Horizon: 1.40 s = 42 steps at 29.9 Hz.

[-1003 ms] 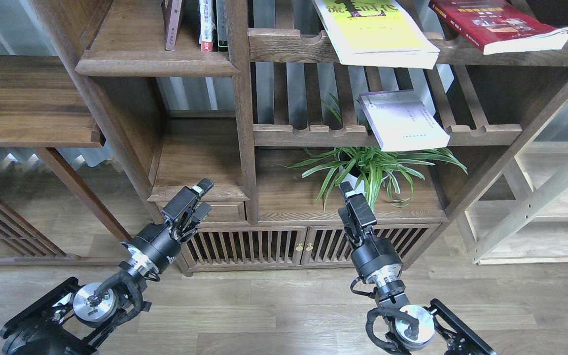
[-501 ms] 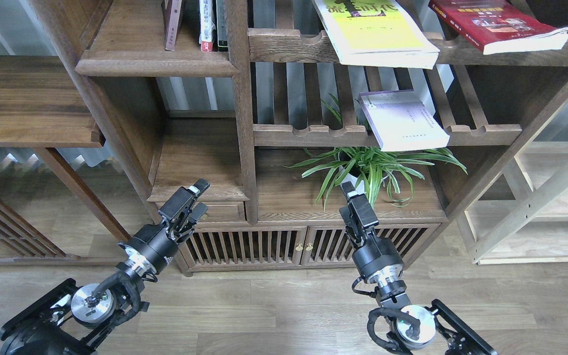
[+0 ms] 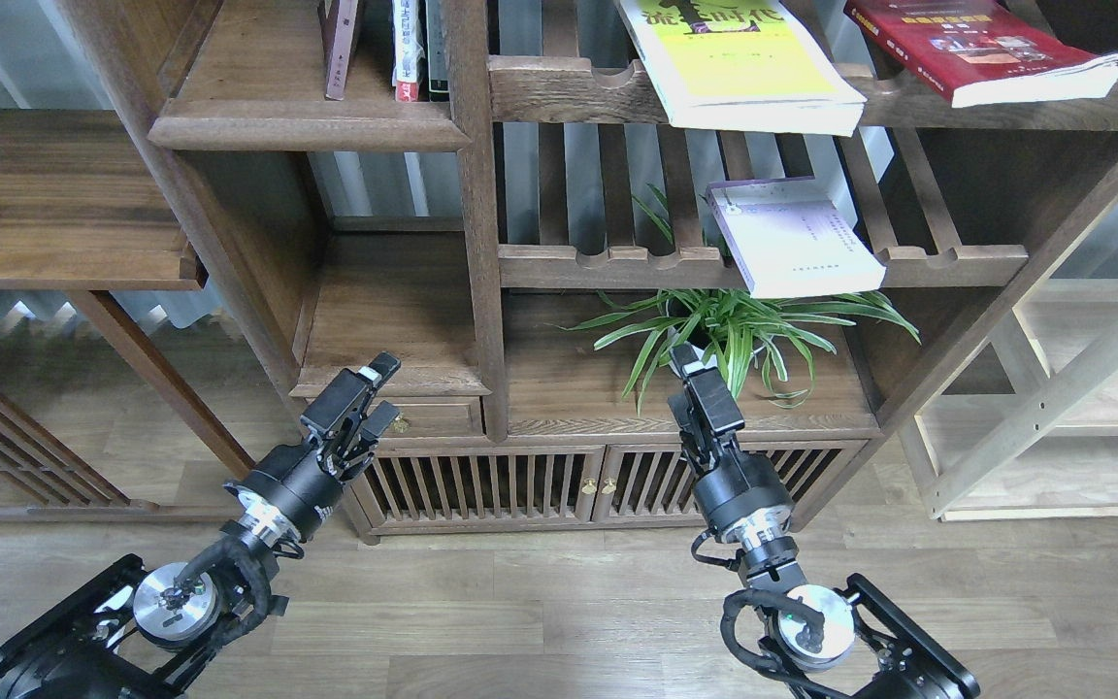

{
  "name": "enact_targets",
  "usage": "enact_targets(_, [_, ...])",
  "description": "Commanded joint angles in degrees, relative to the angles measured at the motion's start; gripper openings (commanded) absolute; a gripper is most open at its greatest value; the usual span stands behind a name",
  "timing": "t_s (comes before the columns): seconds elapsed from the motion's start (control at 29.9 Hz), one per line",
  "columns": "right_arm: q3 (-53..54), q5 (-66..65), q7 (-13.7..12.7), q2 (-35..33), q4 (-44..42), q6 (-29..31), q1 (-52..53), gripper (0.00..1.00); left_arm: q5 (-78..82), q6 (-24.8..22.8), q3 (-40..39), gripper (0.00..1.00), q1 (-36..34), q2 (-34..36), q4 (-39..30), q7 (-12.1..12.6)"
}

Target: Organize books on shelf

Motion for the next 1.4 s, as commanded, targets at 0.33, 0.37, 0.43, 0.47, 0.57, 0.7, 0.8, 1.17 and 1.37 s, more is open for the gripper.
enact_targets(0.33, [0.7,-0.1,0.1,0.2,-0.4,0.0,0.0,1.0,0.0,0.0,0.5,0.99,0.4,-0.4,0.0,0.1])
enact_targets(0.37, [0.7,-0.1,0.2,0.2,-0.6,0.0,0.0,1.0,0.0,0.0,0.5,0.99,0.5,-0.4,0.0,0.1])
enact_targets(0.43, [0.7,-0.1,0.2,0.2,-1.5,0.0,0.0,1.0,0.0,0.0,0.5,0.99,0.9,-0.4,0.2,0.1])
enact_targets(0.47, [0.6,-0.1,0.3,0.2,-2.0,0.0,0.1,1.0,0.0,0.0,0.5,0.99,0.9,-0.3,0.2,0.2])
enact_targets(0.57, [0.6,-0.1,0.4,0.2,-2.5,0.0,0.3,1.0,-0.1,0.0,0.4,0.99,1.6,-0.2,0.2,0.1])
enact_targets(0.7, [0.4,-0.1,0.2,0.2,-2.5,-0.1,0.4,1.0,-0.1,0.0,0.1,0.99,2.3,0.0,0.2,0.1])
enact_targets(0.8, [0.5,-0.1,0.2,0.2,-2.7,-0.1,0.5,1.0,-0.2,0.0,0.0,0.99,2.9,0.1,0.2,-0.1])
enact_targets(1.17, [7.7,-0.1,0.2,0.1,-6.8,-0.1,4.6,1.0,-0.3,0.0,-0.6,0.99,5.5,0.1,0.0,-0.2])
enact_targets(1.37, [9.9,-0.1,0.1,-0.1,-9.9,-0.2,6.5,1.0,-0.3,0.0,-0.6,0.99,5.5,0.2,0.0,-0.2])
